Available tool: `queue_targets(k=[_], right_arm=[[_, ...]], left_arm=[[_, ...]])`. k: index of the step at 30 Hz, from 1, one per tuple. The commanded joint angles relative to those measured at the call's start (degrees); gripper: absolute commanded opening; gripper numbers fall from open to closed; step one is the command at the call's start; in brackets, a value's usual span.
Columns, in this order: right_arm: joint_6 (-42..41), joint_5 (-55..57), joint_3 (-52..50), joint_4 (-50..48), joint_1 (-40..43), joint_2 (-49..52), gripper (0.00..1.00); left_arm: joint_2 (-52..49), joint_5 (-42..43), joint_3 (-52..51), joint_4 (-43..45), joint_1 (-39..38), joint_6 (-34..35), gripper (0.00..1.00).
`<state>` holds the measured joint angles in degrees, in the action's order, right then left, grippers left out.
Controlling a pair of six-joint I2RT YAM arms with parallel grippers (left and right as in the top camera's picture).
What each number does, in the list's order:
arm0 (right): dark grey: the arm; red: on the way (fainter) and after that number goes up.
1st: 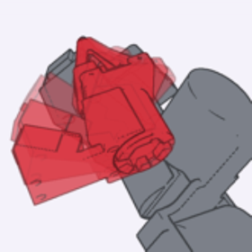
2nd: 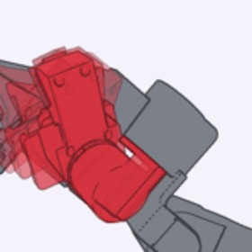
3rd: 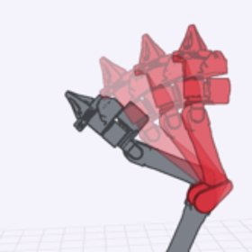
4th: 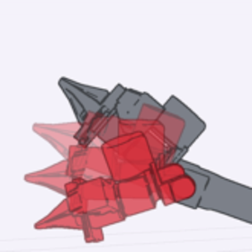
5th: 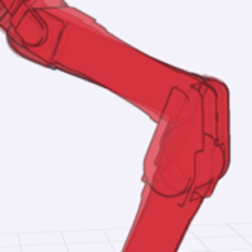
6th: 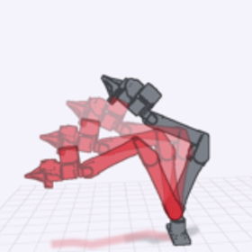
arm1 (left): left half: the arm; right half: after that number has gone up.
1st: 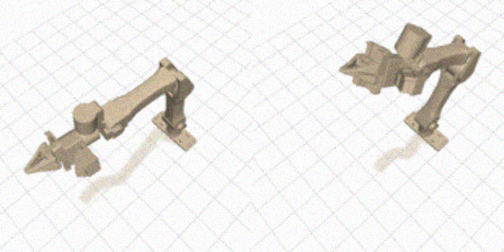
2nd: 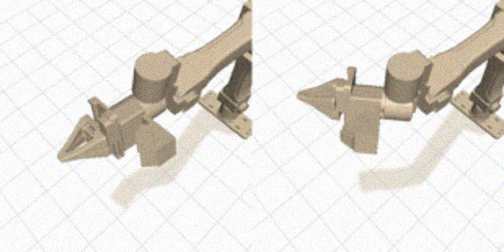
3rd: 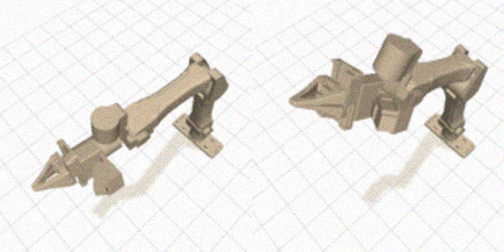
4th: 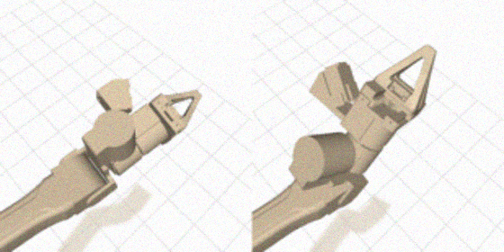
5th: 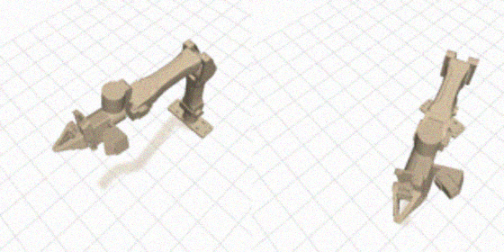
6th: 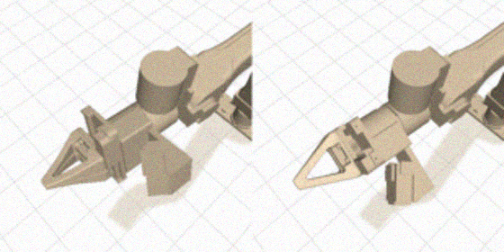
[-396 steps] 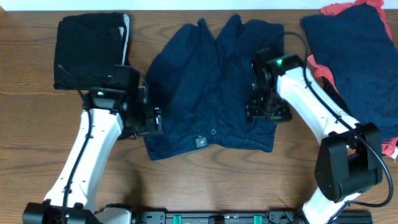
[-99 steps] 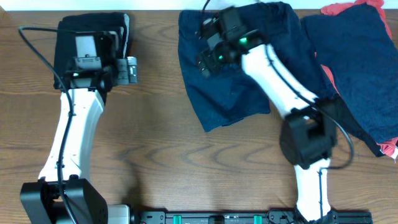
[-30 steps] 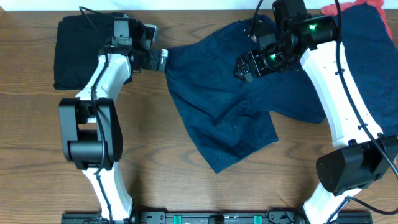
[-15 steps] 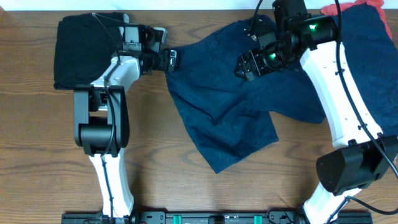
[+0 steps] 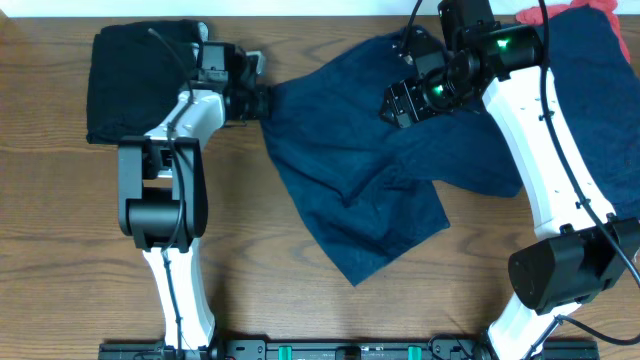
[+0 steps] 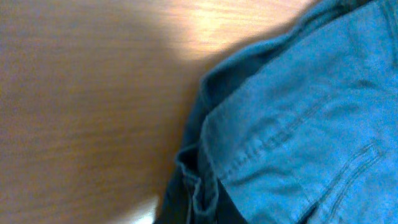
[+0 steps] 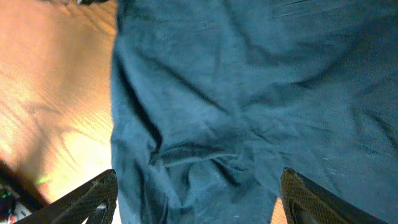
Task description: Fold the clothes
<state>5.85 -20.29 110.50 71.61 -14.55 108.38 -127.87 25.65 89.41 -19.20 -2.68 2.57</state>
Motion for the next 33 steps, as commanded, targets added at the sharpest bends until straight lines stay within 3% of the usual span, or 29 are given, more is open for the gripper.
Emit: queue_targets(k=[1, 5, 13, 24, 26, 29, 31, 33], right_arm=[[-2.6, 2.6, -0.7, -1.0, -0.2, 0.4, 0.82], [-3.3, 2.8, -1.7, -3.9, -0.2, 0.5, 0.82], [-10.8, 6.9, -10.5, -15.0, -0.2, 0.7, 0.80], [-14.4, 8.5, -23.3, -24.5, -0.1, 0.7, 0.80], [-14.4, 8.6, -23.3, -24.5, -0.1, 0.7, 0.80], [-14.4, 8.8, -23.3, -25.1, -0.1, 0.7, 0.82], [-14.4, 8.9, -23.3, -25.2, -0.1, 0.7, 0.82], [-14.4, 8.9, -23.3, -25.1, -0.1, 0.7, 0.83]], left_arm=[[3.5, -7.6, 0.7, -5.7, 2.6, 4.8, 0.06], [8.4, -13.8, 0.7, -17.5, 4.6, 8.6, 0.06], [16.4, -15.2, 0.7, -40.3, 5.3, 8.9, 0.06], [19.7, -23.1, 0.7, -60.0, 5.1, 8.9, 0.06], [19.7, -23.8, 0.7, -61.1, 5.0, 8.9, 0.15], [19.7, -23.8, 0.7, -61.2, 5.0, 8.7, 0.59], [19.7, -23.8, 0.7, -61.3, 4.8, 8.0, 0.70], [19.7, -23.8, 0.7, -60.5, 4.5, 6.5, 0.72]])
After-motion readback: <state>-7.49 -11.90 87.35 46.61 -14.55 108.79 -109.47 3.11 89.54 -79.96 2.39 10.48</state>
